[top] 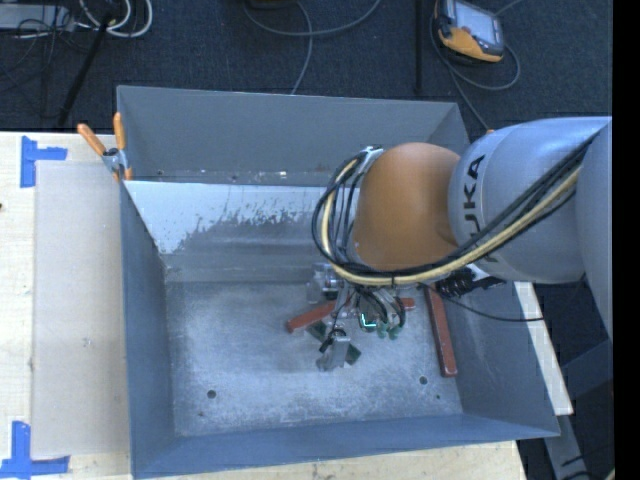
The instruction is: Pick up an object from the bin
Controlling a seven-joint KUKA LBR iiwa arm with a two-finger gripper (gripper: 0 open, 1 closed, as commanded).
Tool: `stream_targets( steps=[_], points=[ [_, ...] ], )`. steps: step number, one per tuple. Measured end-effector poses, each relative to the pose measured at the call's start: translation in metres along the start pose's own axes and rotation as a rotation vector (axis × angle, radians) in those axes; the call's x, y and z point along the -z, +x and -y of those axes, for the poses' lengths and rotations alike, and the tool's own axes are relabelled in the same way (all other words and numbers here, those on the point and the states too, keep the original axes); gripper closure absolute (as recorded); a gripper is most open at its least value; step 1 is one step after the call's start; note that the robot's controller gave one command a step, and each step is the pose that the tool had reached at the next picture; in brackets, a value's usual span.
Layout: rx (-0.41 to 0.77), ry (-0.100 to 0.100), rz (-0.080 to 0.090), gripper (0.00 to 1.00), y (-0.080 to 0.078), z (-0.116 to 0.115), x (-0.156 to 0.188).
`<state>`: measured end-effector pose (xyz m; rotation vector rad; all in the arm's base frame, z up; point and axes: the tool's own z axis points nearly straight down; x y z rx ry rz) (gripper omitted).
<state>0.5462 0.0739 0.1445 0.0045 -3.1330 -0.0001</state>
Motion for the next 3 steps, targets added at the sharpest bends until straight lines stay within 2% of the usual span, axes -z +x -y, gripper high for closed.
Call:
stream_targets(
  steps=[1,2,3],
  points=[
    [-0.006,0.002,0.003,0.0,-0.035,0.038,-0.079],
    [-0.006,-0.001,0.009,1.0,-0.036,0.036,-0.074],
    [-0.069,-0.001,0.017,1.0,-0.031,0.043,0.068]
  ],
)
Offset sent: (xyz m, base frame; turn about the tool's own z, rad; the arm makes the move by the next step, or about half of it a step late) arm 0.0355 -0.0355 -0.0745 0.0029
